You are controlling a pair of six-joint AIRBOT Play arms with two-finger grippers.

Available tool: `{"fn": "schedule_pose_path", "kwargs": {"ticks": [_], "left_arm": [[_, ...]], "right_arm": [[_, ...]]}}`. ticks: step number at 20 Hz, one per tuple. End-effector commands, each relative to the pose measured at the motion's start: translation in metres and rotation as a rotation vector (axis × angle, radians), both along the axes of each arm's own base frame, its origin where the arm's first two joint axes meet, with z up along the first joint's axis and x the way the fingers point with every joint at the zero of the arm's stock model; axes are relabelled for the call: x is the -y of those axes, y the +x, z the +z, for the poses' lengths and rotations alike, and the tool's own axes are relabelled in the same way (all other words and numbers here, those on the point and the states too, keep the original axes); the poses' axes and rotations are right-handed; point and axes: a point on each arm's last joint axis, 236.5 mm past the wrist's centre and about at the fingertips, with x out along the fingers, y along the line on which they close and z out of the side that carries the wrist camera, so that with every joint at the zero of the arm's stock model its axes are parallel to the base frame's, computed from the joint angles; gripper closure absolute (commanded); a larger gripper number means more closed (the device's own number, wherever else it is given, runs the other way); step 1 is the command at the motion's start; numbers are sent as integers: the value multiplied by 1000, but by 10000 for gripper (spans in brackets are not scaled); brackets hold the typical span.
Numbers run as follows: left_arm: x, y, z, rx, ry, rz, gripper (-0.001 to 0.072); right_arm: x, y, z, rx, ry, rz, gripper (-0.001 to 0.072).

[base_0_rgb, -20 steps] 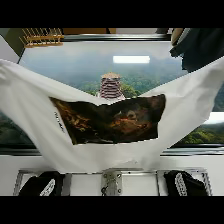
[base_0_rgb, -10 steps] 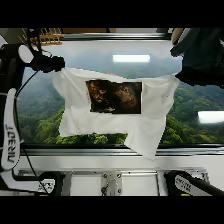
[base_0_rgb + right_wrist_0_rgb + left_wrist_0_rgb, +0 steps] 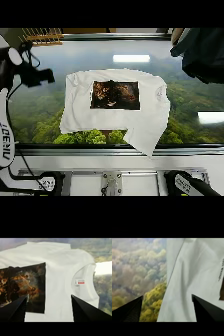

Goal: Fold the clothes and pants, and hang the long-sleeved shirts on hangers.

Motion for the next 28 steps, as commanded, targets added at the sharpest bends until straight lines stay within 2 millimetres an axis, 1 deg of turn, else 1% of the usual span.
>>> {"fn": "schedule_pose_path", "kwargs": {"ticks": [1,3,5,7,8,10,11,15,19,21,25,26,27,28], "left_arm": [[-7,-92,-70,-211,-117,47,40],[-2,-131,-108,-257,-229,111,40],[2,-157,-137,-278,-343,198,40],[4,-171,-156,-294,-441,271,40],[7,-173,-162,-293,-491,292,40],[16,-169,-168,-281,-576,313,40],[18,-166,-169,-273,-591,310,40],[26,-150,-173,-223,-548,280,41],[40,-148,-174,-230,-535,229,41],[42,-148,-174,-231,-532,222,41],[38,-141,-175,-202,-518,238,42],[37,-140,-175,-199,-517,246,86],[36,-139,-176,-194,-515,248,201],[35,-138,-176,-188,-511,250,217]], "right_arm": [[-20,-51,-10,-46,-25,67,130],[-27,-72,-21,-60,-15,67,130],[-32,-86,-30,-71,-10,68,130],[-35,-92,-33,-71,-2,69,130],[-36,-92,-32,-69,3,70,130],[-40,-92,-29,-60,25,75,130],[-42,-91,-28,-57,33,77,130],[-47,-91,-24,-47,61,84,130],[-47,-91,-24,-47,61,84,130],[-47,-91,-24,-47,60,84,130],[-47,-91,-24,-47,60,84,130],[-47,-91,-24,-47,60,84,130],[-47,-90,-24,-48,60,84,130],[-47,-90,-24,-47,60,84,130]]}}
